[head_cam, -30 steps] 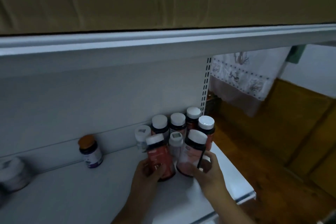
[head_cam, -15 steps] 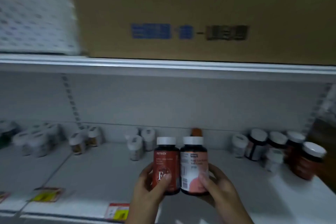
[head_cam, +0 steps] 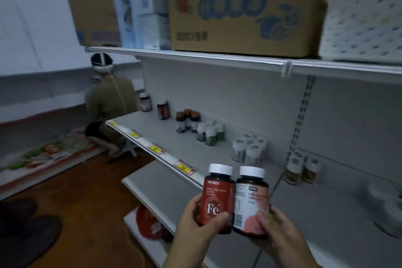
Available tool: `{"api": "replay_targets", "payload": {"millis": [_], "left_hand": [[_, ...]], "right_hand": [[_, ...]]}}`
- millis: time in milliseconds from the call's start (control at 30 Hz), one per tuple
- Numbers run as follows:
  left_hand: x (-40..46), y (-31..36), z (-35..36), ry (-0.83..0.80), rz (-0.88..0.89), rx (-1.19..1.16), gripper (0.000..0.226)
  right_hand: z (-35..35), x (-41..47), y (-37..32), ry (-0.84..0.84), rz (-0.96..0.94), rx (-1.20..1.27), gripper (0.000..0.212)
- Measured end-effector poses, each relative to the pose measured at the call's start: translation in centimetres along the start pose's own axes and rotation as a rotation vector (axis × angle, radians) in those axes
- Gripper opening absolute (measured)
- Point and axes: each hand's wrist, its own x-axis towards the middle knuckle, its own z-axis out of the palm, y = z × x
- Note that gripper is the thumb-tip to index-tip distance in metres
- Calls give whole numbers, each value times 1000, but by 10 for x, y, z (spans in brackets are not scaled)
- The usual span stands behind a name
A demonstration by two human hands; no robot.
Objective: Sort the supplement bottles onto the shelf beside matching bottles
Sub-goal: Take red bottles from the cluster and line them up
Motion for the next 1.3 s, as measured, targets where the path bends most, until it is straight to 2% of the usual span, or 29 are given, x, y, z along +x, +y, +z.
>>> {"api": "replay_targets", "payload": {"millis": [67, 133, 200, 300, 400, 467, 600, 733, 833, 1000, 1100, 1200, 1300], "left_hand": [[20, 4, -30, 33, -12, 28, 54], [41, 10, -57, 80, -24, 54, 64], [70, 14, -86, 114, -50, 83, 68], [122, 22, -128, 133, -73, 123, 81], [172, 43, -158, 131, -65, 172, 68], [203, 60, -176, 120, -48, 203, 52], [264, 79, -211, 140, -12, 275, 49], [325, 73, -240, 140, -6, 332, 42], [379, 61, -255, 98, -41, 350, 48], [477, 41, -263, -51, 19, 489, 55], [532, 34, -268, -161, -5, 565, 59], [572, 26, -271, -237, 57, 640, 58], [592, 21, -268, -287, 120, 667, 44]], "right_hand": [[30, 22, 9, -28, 2, -38, 55], [59, 46, 18, -68, 27, -31, 49], [88, 75, 28, -130, 53, -47, 56], [129, 128, 40, -189, 80, -20, 33], [171, 185, 43, -219, 70, 6, 21], [199, 219, 41, -243, 71, 16, 23], [252, 272, 42, -266, 29, -6, 23], [276, 310, 52, -210, -10, -46, 28], [288, 333, 59, -156, 1, -24, 29], [321, 366, 78, -2, 1, 24, 33], [343, 379, 82, 105, 1, 41, 35], [358, 391, 84, 226, -33, 44, 44], [365, 398, 91, 325, -32, 13, 60]]}}
